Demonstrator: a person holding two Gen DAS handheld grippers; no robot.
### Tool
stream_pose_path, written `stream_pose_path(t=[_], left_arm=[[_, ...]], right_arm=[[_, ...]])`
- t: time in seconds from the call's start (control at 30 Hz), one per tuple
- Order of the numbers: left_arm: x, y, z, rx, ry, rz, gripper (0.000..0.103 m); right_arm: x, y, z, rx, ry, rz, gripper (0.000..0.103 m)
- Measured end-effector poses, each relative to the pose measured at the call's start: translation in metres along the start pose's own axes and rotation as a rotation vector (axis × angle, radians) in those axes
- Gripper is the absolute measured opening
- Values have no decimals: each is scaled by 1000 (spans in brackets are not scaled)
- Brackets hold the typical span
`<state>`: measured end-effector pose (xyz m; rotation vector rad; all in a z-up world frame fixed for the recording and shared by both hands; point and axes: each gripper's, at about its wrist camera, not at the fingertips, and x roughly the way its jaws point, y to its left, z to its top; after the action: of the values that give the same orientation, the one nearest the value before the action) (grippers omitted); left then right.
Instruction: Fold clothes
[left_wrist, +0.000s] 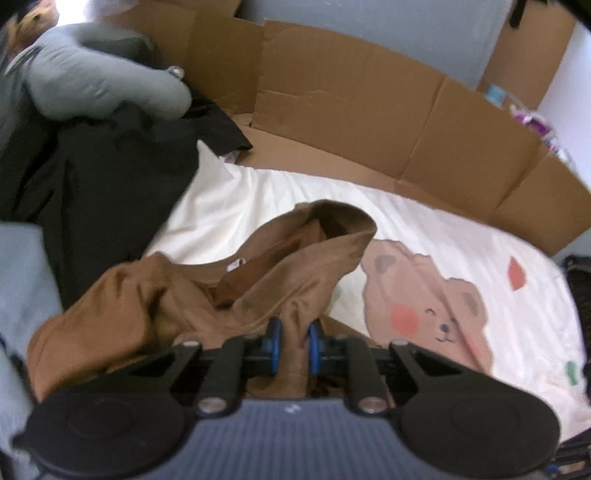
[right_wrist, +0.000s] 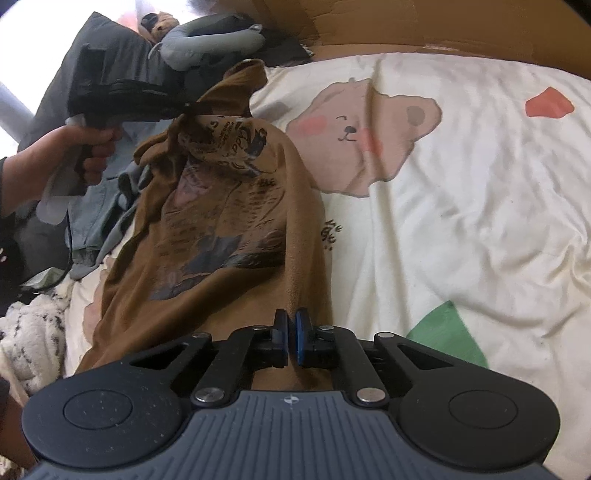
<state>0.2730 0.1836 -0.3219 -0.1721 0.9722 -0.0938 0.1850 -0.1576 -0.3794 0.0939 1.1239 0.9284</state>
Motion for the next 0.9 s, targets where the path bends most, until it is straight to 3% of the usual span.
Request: stream_pose_path(t=[0.23,0.83,0.9], left_arm=[[-27,26,-40,-174,1,-71,15],[-50,59,-110,-273,115,2,14],[-52,62,-118,-276,138,27,9]], right_arm=[[-8,10,-4,-21,-21,35,1],[-10,15,-37,-25,61,64,0],[-9,17,-43,-32,79,69,0]])
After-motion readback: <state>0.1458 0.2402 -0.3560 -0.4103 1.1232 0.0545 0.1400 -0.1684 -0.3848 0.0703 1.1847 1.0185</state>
